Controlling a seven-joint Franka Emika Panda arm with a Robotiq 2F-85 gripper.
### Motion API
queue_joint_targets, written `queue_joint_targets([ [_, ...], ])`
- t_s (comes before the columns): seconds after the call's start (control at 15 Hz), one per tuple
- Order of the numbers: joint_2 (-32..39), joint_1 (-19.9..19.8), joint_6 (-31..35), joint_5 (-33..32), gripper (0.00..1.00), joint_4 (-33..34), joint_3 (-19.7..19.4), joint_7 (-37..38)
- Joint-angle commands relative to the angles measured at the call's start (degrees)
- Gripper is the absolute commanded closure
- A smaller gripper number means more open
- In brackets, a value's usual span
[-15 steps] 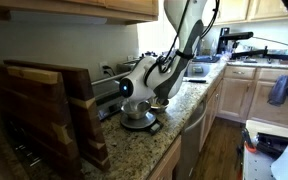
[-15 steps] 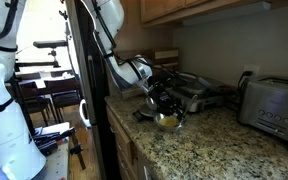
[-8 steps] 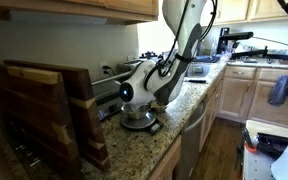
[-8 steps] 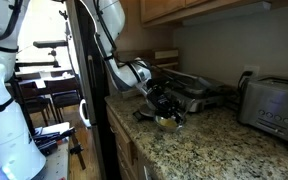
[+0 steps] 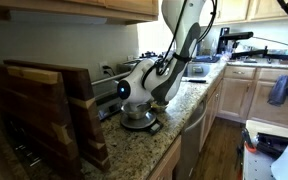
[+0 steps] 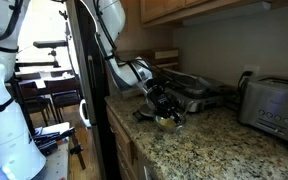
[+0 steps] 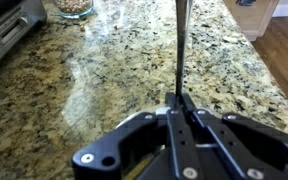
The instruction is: Pick up the spoon from the countertop, scoop some of the contents from the silver bowl, put them in the other bowl and put the spoon back on the table.
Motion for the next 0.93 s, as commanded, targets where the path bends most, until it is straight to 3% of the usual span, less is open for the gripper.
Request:
queue_joint_targets([
  [0.0, -0.4, -1.3, 1.8, 3.5, 0.97, 0.0, 0.7, 1.2],
  [0.87, -1.1, -2.5, 9.7, 9.5, 0.97, 0.8, 0.4, 1.1],
])
